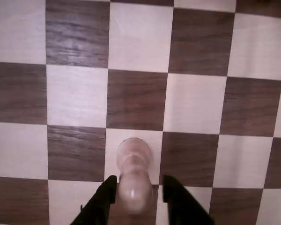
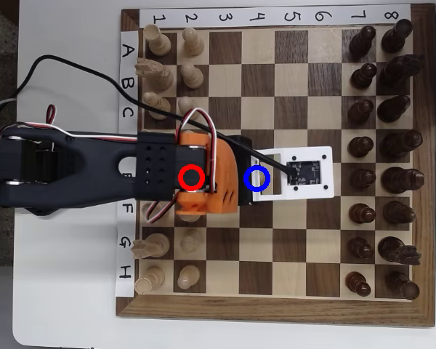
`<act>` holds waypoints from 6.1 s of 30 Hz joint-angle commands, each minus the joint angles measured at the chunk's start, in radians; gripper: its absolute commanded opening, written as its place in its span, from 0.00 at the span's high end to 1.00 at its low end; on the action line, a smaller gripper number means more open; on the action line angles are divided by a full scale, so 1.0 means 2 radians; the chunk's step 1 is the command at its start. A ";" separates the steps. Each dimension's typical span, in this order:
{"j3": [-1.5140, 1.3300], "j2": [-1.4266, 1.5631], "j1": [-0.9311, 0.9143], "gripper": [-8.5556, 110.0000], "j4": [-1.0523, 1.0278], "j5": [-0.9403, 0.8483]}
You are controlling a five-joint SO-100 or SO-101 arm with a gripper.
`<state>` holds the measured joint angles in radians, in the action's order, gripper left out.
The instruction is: Move the piece to destination
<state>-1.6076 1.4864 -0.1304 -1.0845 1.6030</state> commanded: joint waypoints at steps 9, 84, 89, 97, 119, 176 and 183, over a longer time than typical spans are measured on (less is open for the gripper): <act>0.020 0.007 -0.011 0.72 0.002 -0.034; -0.205 0.590 -0.676 0.93 -0.010 -0.690; -0.261 0.618 -0.703 0.93 0.001 -0.718; -0.383 0.684 -0.715 0.93 0.039 -0.735; -0.625 0.836 -0.720 0.93 0.086 -0.738; -0.755 0.969 -0.734 0.93 -0.018 -0.786; -0.755 0.969 -0.749 0.93 -0.015 -0.779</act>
<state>-3.0864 3.3579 -1.6061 -1.1321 0.0368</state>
